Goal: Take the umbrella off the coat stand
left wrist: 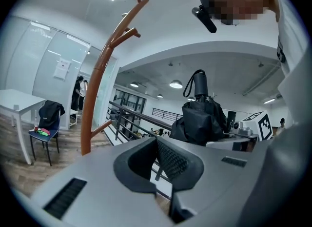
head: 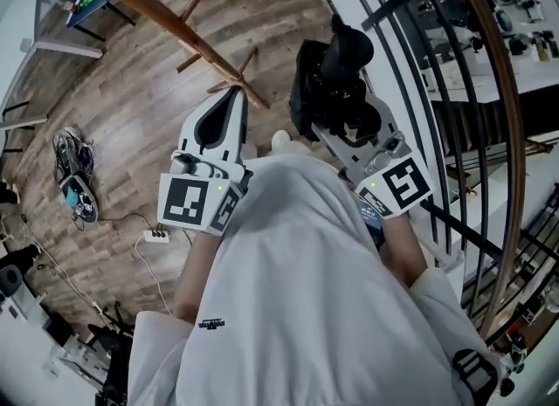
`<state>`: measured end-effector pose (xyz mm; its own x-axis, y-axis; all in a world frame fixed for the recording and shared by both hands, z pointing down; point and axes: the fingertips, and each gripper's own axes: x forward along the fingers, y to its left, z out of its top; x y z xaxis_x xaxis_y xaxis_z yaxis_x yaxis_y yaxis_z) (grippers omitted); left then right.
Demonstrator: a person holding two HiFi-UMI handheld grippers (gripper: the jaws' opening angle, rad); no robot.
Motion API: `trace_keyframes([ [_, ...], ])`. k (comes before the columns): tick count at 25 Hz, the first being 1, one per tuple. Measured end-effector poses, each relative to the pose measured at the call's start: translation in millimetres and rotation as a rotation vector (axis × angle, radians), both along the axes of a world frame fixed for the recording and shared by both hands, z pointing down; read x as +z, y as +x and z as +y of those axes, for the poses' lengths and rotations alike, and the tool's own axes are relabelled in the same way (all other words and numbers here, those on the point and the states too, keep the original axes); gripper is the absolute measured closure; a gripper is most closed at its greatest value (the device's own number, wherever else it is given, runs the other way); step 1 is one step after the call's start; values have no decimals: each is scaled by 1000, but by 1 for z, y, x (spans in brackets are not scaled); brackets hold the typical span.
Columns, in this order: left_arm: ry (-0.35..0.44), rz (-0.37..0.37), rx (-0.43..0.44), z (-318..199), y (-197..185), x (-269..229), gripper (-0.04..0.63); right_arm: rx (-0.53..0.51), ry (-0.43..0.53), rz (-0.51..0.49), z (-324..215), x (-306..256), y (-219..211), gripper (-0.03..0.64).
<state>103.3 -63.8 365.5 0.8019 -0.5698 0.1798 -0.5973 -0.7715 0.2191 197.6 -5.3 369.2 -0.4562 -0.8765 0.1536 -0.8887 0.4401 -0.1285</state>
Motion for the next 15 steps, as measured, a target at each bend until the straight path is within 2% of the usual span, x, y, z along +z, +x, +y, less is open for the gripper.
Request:
trace_keyframes([
  [6,-23,-12,64,17,11,5,575,93,-43,-21,25,10,18,373],
  [15,-46,-11,113,35,27,20,575,170,-77,-17,53,29,36,373],
])
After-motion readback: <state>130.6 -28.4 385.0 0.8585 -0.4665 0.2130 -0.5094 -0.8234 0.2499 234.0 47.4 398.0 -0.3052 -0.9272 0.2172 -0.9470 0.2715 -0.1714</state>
